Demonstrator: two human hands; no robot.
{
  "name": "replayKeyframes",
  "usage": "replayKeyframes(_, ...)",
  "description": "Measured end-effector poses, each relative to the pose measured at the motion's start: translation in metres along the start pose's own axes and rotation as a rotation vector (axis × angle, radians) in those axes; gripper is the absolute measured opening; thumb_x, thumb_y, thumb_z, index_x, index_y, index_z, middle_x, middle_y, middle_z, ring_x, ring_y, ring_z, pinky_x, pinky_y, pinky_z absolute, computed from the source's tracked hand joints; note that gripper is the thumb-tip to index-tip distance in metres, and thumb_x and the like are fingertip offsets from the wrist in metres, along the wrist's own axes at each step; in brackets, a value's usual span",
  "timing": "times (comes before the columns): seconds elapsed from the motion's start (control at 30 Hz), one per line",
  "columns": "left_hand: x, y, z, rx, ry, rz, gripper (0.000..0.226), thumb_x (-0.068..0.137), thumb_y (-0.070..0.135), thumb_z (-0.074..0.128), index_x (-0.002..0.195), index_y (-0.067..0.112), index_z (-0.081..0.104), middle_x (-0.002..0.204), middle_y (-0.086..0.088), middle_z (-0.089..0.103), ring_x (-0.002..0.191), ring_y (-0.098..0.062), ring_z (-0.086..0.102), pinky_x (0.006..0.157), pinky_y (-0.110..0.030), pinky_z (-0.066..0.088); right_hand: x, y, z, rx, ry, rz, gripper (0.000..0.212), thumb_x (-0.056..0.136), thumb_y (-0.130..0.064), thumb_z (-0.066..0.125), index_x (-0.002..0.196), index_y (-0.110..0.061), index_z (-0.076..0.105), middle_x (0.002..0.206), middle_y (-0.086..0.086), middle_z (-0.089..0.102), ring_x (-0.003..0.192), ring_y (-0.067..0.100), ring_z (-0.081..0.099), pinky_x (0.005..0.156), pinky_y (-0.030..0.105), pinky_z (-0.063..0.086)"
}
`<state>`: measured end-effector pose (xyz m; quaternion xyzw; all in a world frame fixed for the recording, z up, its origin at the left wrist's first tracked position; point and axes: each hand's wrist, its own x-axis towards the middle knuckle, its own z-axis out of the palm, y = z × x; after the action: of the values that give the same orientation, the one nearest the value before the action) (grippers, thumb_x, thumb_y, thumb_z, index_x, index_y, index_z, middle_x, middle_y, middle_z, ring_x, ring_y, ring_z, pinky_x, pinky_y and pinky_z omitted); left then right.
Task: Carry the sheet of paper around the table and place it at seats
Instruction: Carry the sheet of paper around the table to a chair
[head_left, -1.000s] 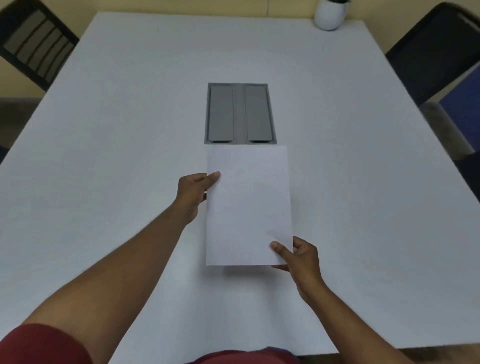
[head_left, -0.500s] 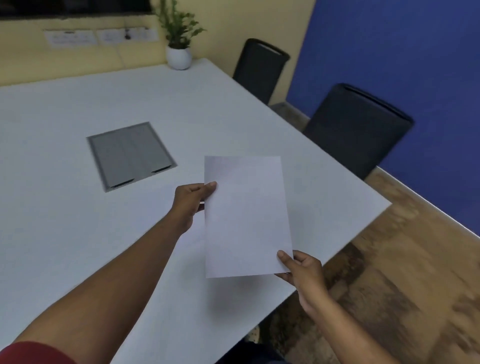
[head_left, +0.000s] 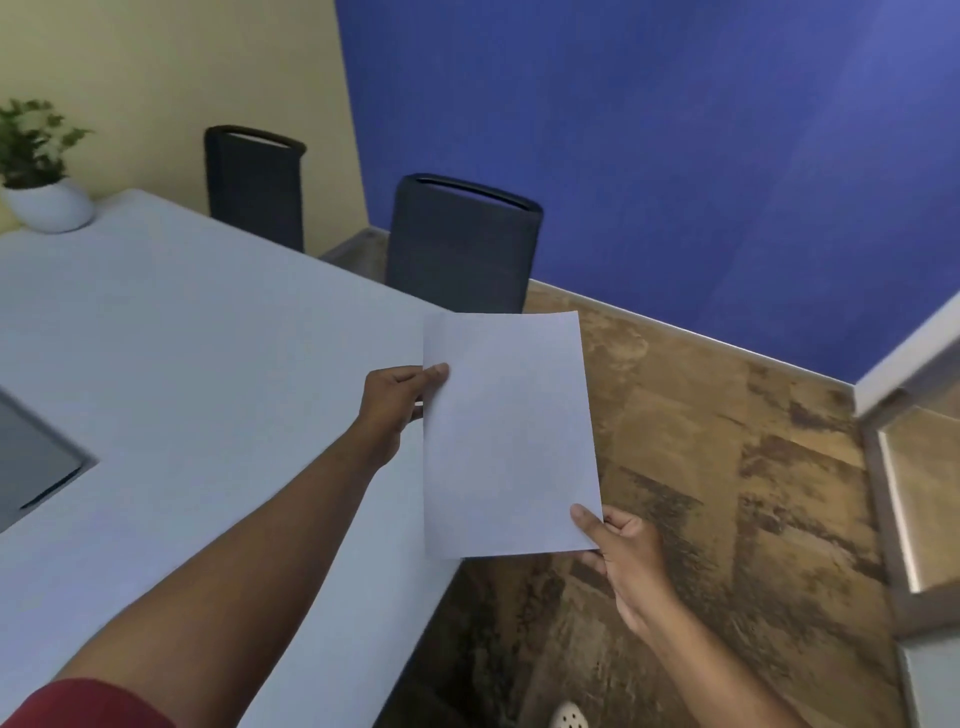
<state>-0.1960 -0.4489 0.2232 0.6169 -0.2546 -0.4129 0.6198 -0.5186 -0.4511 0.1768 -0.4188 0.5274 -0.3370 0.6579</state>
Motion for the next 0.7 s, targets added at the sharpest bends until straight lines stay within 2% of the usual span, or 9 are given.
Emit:
replayKeyframes(0.13, 0.042, -0.007, 0.088, -0.008, -0.028, -0.011, 0.040, 0.094, 0.026, 0.086, 0.100, -0.012, 0.077, 0.106, -0.017, 0.083, 0.089, -0.024, 0.079, 0.076, -0.031, 0.063, 0.046, -0.027, -0.060, -0.002, 0.063, -0.023, 0.008, 0.097, -0.011, 0.077, 0.103, -0.011, 0.081, 0.097, 0.001, 0.086, 0.086, 0.013, 0.083, 0.081, 0.037, 0.064)
replayKeyframes(0.23, 0.073, -0.013, 0.152, -0.010, -0.036, -0.022, 0.032, 0.093, 0.026, 0.086, 0.097, -0.005, 0.080, 0.107, -0.015, 0.083, 0.092, -0.026, 0.079, 0.077, -0.033, 0.063, 0.086, -0.047, -0.107, -0.011, 0.097, -0.035, 0.007, 0.097, -0.012, 0.077, 0.102, -0.012, 0.081, 0.096, 0.001, 0.086, 0.085, 0.013, 0.083, 0.080, 0.036, 0.062)
replayKeyframes(0.33, 0.100, -0.017, 0.209, -0.010, -0.056, -0.028, 0.031, 0.094, 0.025, 0.086, 0.100, -0.005, 0.081, 0.106, -0.014, 0.083, 0.093, -0.027, 0.080, 0.076, -0.032, 0.063, 0.122, -0.062, -0.147, -0.020, 0.131, -0.032, 0.008, 0.096, -0.014, 0.079, 0.103, -0.013, 0.082, 0.097, 0.000, 0.086, 0.088, 0.015, 0.083, 0.088, 0.041, 0.062)
replayKeyframes(0.47, 0.131, -0.018, 0.269, -0.005, -0.108, -0.040, 0.023, 0.094, 0.024, 0.086, 0.084, 0.004, 0.081, 0.097, -0.011, 0.083, 0.087, -0.025, 0.078, 0.070, -0.028, 0.061, 0.160, -0.079, -0.187, -0.001, 0.181, -0.021, 0.009, 0.096, -0.014, 0.079, 0.104, -0.014, 0.082, 0.100, 0.000, 0.086, 0.092, 0.017, 0.083, 0.081, 0.037, 0.061)
replayKeyframes(0.6, 0.172, -0.017, 0.319, 0.004, -0.158, -0.049, 0.023, 0.095, 0.023, 0.085, 0.084, 0.003, 0.080, 0.100, -0.013, 0.083, 0.086, -0.024, 0.079, 0.071, -0.029, 0.062, 0.200, -0.095, -0.211, 0.013, 0.215, -0.009, 0.007, 0.096, -0.015, 0.079, 0.102, -0.016, 0.082, 0.098, -0.004, 0.086, 0.088, 0.011, 0.082, 0.075, 0.031, 0.059)
replayKeyframes(0.7, 0.214, -0.020, 0.352, -0.009, -0.171, -0.060, 0.024, 0.094, 0.024, 0.085, 0.089, 0.001, 0.081, 0.101, -0.014, 0.083, 0.089, -0.028, 0.078, 0.077, -0.035, 0.063, 0.238, -0.108, -0.221, -0.009, 0.236, -0.008, 0.007, 0.096, -0.017, 0.078, 0.102, -0.019, 0.081, 0.098, -0.009, 0.086, 0.090, 0.010, 0.082, 0.073, 0.025, 0.060)
